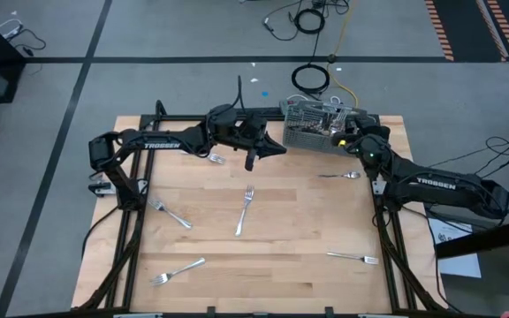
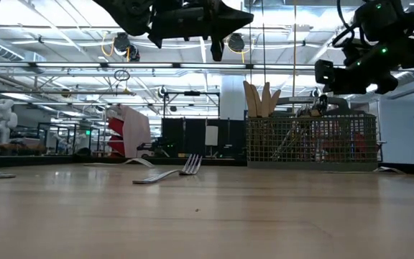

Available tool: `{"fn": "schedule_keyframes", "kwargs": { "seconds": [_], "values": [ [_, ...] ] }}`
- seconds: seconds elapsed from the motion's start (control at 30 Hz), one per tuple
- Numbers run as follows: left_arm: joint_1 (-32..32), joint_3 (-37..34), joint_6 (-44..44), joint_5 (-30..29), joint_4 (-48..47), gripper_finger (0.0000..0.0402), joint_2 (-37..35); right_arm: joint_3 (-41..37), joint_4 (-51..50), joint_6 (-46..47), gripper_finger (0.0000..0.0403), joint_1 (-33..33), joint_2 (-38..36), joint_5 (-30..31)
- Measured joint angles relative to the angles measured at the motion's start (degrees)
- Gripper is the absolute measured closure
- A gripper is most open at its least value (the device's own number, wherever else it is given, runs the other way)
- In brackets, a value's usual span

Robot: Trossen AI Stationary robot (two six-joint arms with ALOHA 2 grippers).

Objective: Sort silverware
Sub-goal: Put the silver spoon into the silverware basket

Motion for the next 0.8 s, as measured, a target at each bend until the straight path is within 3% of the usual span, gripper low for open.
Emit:
{"fn": "schedule_keyframes", "kwargs": {
  "seconds": [0.13, 0.2, 0.4, 0.57, 0.63, 0.7, 0.8],
  "values": [
    [0.0, 0.0, 0.0, 0.0, 0.0, 0.0396, 0.0, 0.0, 0.0, -0.5, 0.0264, 0.4, -3.3, -0.6],
    [0.0, 0.0, 0.0, 0.0, 0.0, 0.0396, 0.0, 0.1, 0.0, -1.8, 0.0264, 1.5, -6.1, -4.1],
    [0.0, 0.0, 0.4, 0.5, -0.3, 0.0396, 0.0, 3.4, -10.6, -2.1, 0.0264, 5.7, -13.6, -24.0],
    [0.0, 0.0, 1.9, 0.5, -0.4, 0.0396, -0.1, 4.9, -25.5, 3.1, 0.0264, 9.0, -13.8, -44.3],
    [0.0, 0.0, 2.0, 0.5, -0.4, 0.0396, -0.1, 4.9, -33.5, 4.6, 0.0264, 9.8, -12.9, -49.5],
    [0.0, 0.0, 2.1, 0.5, -0.4, 0.0396, -0.1, 4.8, -41.5, 5.4, 0.0264, 10.2, -11.7, -51.5],
    [0.0, 0.0, 2.1, 0.5, -0.4, 0.0396, -0.1, 4.4, -41.8, 7.3, 0.0264, 10.4, -8.9, -51.4]
  ]
}}
